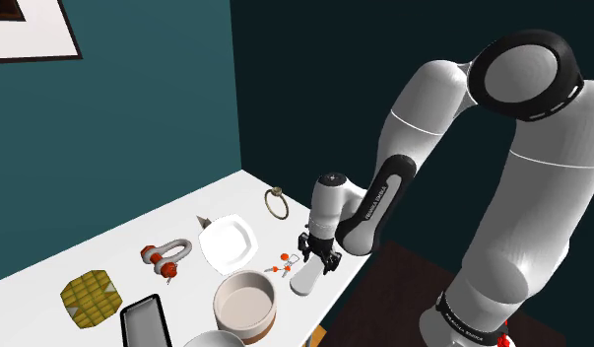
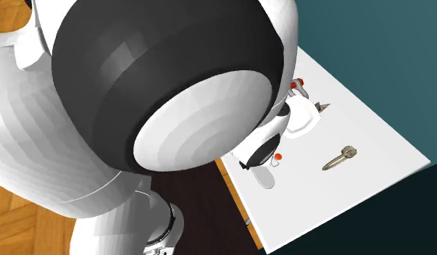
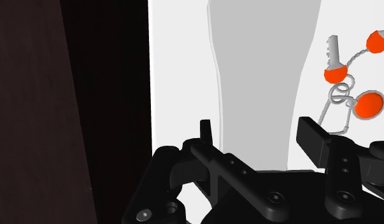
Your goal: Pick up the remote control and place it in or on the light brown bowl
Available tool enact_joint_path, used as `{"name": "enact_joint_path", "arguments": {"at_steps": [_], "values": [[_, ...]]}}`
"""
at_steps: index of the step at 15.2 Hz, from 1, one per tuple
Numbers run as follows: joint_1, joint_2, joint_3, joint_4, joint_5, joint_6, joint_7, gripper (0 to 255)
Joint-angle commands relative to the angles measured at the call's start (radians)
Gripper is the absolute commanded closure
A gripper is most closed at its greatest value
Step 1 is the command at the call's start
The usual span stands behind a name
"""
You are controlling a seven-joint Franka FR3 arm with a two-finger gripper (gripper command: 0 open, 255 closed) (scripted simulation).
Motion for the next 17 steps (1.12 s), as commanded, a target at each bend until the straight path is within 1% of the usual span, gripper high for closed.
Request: {"name": "enact_joint_path", "arguments": {"at_steps": [1,3,5,9,13,17], "values": [[-0.044,-0.042,0.058,-0.009,0.074,-0.031,-0.057,255],[-0.071,-0.084,0.103,-0.016,0.150,-0.060,-0.112,255],[-0.088,-0.127,0.138,-0.022,0.227,-0.091,-0.167,255],[-0.088,-0.213,0.169,-0.026,0.362,-0.160,-0.263,255],[-0.067,-0.294,0.166,-0.024,0.454,-0.234,-0.327,255],[-0.045,-0.368,0.152,-0.017,0.509,-0.311,-0.367,255]]}}
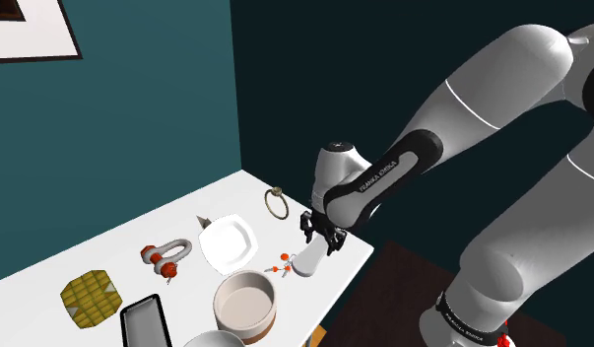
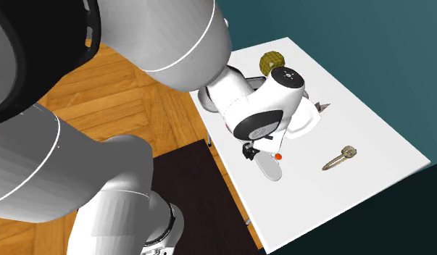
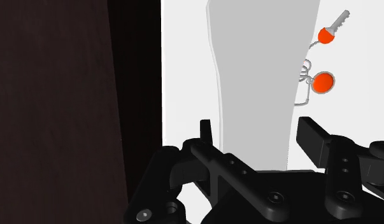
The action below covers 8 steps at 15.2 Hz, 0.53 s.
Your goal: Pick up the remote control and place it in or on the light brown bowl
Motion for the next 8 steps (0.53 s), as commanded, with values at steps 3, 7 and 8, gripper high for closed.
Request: {"name": "enact_joint_path", "arguments": {"at_steps": [3,7,8], "values": [[0.018,-0.026,0.012,0.025,0.016,-0.049,0.019,255],[0.029,0.052,0.093,0.115,-0.056,-0.061,0.178,255],[0.031,0.075,0.111,0.140,-0.081,-0.065,0.221,255]]}}
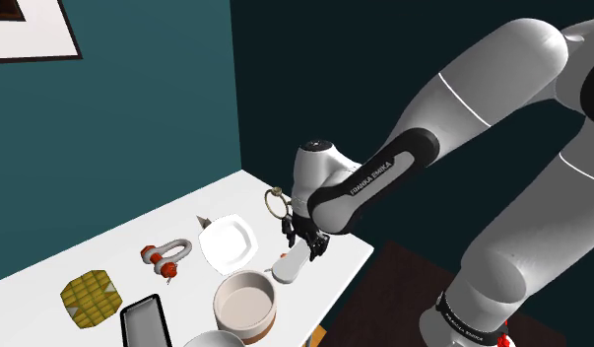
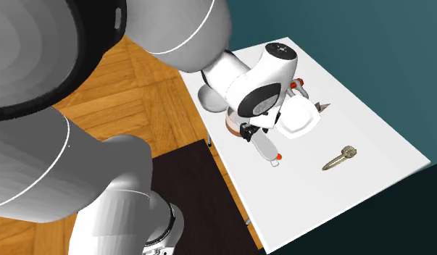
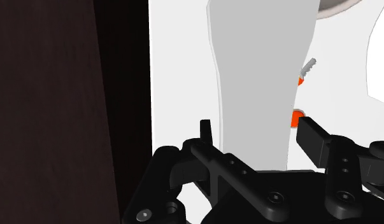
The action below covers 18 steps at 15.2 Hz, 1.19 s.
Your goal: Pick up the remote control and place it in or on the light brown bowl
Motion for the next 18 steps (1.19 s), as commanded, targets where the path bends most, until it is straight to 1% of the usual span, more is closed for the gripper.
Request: {"name": "enact_joint_path", "arguments": {"at_steps": [1,4,6,9,12,18], "values": [[0.005,0.053,0.039,0.054,-0.058,-0.006,0.097,255],[0.026,0.134,0.074,0.138,-0.154,-0.027,0.233,255],[0.049,0.193,0.086,0.200,-0.222,-0.047,0.322,255],[0.106,0.284,0.084,0.301,-0.318,-0.085,0.444,255],[0.183,0.380,0.067,0.419,-0.401,-0.135,0.551,255],[0.221,0.452,0.019,0.414,-0.478,-0.075,0.605,255]]}}
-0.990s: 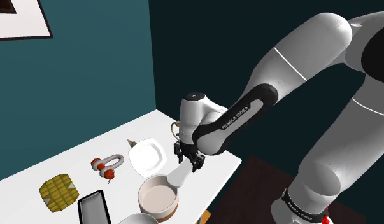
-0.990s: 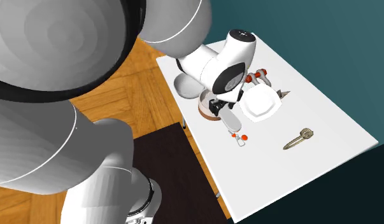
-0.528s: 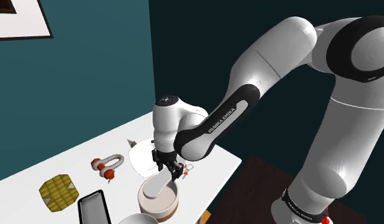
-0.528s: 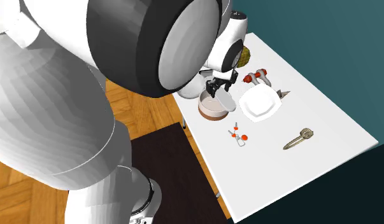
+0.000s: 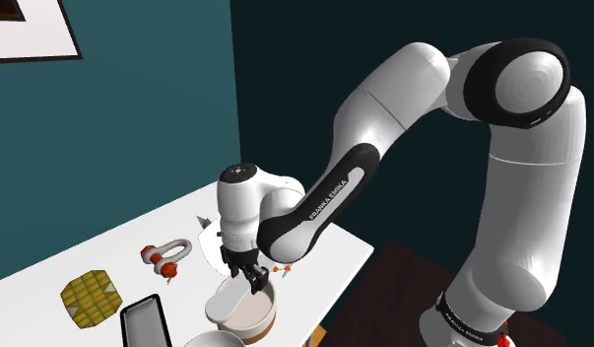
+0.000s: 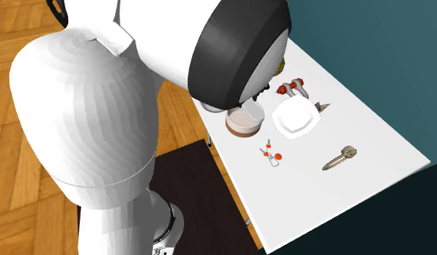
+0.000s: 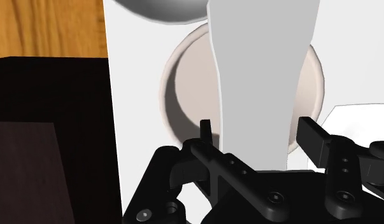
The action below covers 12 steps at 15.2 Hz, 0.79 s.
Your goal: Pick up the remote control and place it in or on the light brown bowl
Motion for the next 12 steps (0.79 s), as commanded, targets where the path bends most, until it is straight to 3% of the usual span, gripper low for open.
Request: {"name": "enact_joint_path", "arguments": {"at_steps": [1,9,12], "values": [[0.015,0.027,-0.018,0.004,-0.029,0.019,0.020,255],[0.071,0.123,-0.092,0.013,-0.127,0.092,0.088,255],[0.072,0.123,-0.092,0.013,-0.127,0.092,0.088,255]]}}
